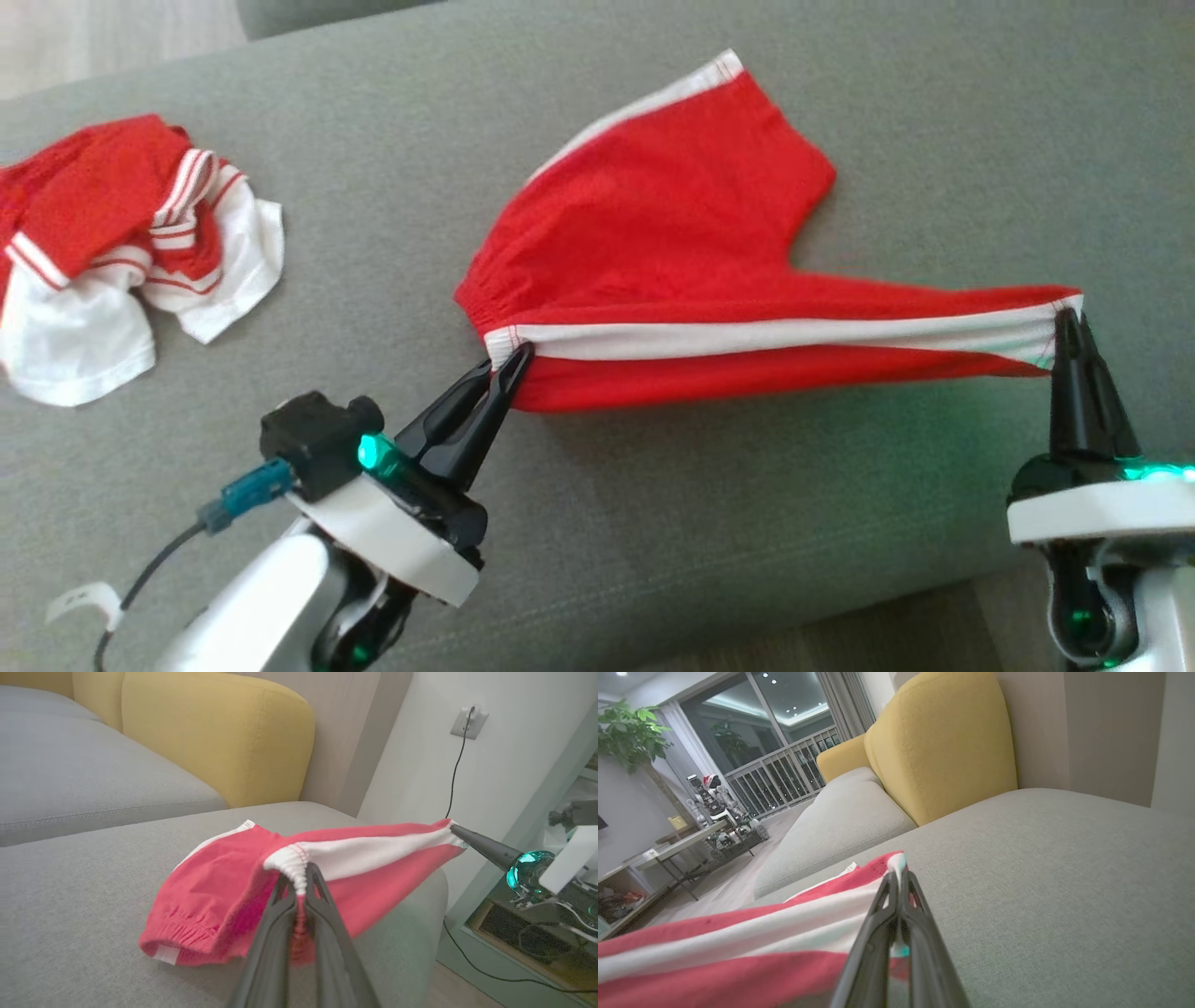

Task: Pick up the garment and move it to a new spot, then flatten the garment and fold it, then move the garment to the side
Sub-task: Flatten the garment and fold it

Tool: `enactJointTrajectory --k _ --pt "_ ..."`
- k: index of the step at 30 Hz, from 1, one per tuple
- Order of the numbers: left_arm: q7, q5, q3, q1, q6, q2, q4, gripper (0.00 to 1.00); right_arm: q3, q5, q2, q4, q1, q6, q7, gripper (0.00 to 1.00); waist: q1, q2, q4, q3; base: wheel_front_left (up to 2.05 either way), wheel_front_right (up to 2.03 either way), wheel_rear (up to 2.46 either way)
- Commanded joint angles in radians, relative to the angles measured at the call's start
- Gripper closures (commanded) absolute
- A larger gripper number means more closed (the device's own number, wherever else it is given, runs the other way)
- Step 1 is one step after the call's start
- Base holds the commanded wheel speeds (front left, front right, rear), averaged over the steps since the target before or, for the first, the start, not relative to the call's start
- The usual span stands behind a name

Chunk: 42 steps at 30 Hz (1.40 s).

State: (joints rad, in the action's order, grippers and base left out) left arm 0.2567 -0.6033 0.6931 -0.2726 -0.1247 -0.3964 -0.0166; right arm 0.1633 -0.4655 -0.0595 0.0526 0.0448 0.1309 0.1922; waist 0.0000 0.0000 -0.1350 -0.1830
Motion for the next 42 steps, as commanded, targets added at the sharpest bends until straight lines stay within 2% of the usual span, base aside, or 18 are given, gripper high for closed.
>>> enactJointTrajectory --k 1,5,9,10,14,18,26,32,34,35,36,37,38,39,40,42 --pt "0.005 -0.009 -0.052 -0.037 -0.006 -0.001 0.027 1.0 -0.011 0.029 -0.002 -0.046 0.028 0.0 -0.007 1.0 0.0 0.0 0.014 0.01 0.0 0.0 0.0" --pt "0.005 -0.036 -0.053 -0.058 -0.006 0.048 -0.036 1.0 0.013 0.099 -0.003 -0.038 0.089 0.0 -0.039 1.0 0.0 0.0 0.035 0.003 0.0 0.0 0.0" --pt "0.005 -0.091 -0.052 -0.114 -0.006 0.123 -0.094 1.0 0.055 0.203 -0.006 0.008 0.207 0.0 -0.087 1.0 0.0 0.0 0.068 -0.033 0.0 0.0 0.0" --pt "0.005 -0.091 -0.052 -0.114 -0.006 0.123 -0.094 1.0 0.055 0.203 -0.006 0.008 0.207 0.0 -0.087 1.0 0.0 0.0 0.068 -0.033 0.0 0.0 0.0" --pt "0.005 -0.153 -0.075 -0.18 -0.006 0.199 -0.124 1.0 0.104 0.304 -0.003 0.099 0.374 0.0 -0.125 1.0 0.0 0.0 0.106 -0.095 0.0 0.0 0.0" --pt "0.005 -0.222 -0.074 -0.244 -0.006 0.263 -0.21 1.0 0.11 0.396 -0.019 0.229 0.539 0.0 -0.156 1.0 0.0 0.0 0.148 -0.155 0.0 0.0 0.0" --pt "0.005 -0.328 -0.095 -0.372 -0.006 0.323 -0.366 1.0 0.081 0.55 -0.063 0.503 0.81 0.0 -0.124 1.0 0.0 0.0 0.214 -0.24 0.0 0.0 0.0" --pt "0.005 -0.323 -0.092 -0.42 -0.006 0.34 -0.408 1.0 0.077 0.631 -0.069 0.688 0.943 0.0 -0.083 1.0 0.0 0.0 0.244 -0.279 0.0 0.0 0.0" --pt "0.005 -0.316 -0.092 -0.427 -0.006 0.343 -0.422 1.0 0.076 0.648 -0.07 0.749 0.975 0.0 -0.068 0.93 0.0 0.0 0.249 -0.285 0.0 0.0 0.0" --pt "0.005 -0.311 -0.094 -0.429 -0.006 0.343 -0.429 0.96 0.069 0.653 -0.069 0.777 0.989 0.0 -0.055 0.88 0.0 0.0 0.25 -0.287 0.0 0.0 0.0" --pt "0.005 -0.308 -0.094 -0.429 -0.006 0.344 -0.43 0.91 0.059 0.662 -0.071 0.802 1.001 0.0 -0.04 0.77 0.0 0.0 0.25 -0.288 0.0 0.0 0.0" --pt "0.005 -0.307 -0.092 -0.428 -0.006 0.345 -0.43 0.63 0.052 0.67 -0.074 0.824 1.01 0.0 -0.022 0.36 0.0 0.0 0.25 -0.288 0.0 0.0 0.0" --pt "0.005 -0.303 -0.09 -0.427 -0.006 0.345 -0.432 0.52 0.047 0.678 -0.077 0.842 1.018 0.0 -0.003 0.0 0.0 0.0 0.249 -0.287 0.0 0.0 0.0" --pt "0.005 -0.295 -0.085 -0.425 -0.006 0.345 -0.432 0.24 0.043 0.681 -0.077 0.858 1.023 0.0 0.015 0.0 0.0 0.0 0.248 -0.282 0.0 0.0 0.0" --pt "0.005 -0.286 -0.082 -0.423 -0.006 0.346 -0.434 0.0 0.043 0.68 -0.074 0.87 1.026 0.0 0.03 0.0 0.0 0.0 0.245 -0.278 0.0 0.0 0.0" --pt "0.005 -0.259 -0.088 -0.415 -0.006 0.346 -0.432 0.0 0.035 0.682 -0.069 0.885 1.023 0.0 0.051 0.0 0.0 0.0 0.237 -0.263 0.0 0.0 0.0"
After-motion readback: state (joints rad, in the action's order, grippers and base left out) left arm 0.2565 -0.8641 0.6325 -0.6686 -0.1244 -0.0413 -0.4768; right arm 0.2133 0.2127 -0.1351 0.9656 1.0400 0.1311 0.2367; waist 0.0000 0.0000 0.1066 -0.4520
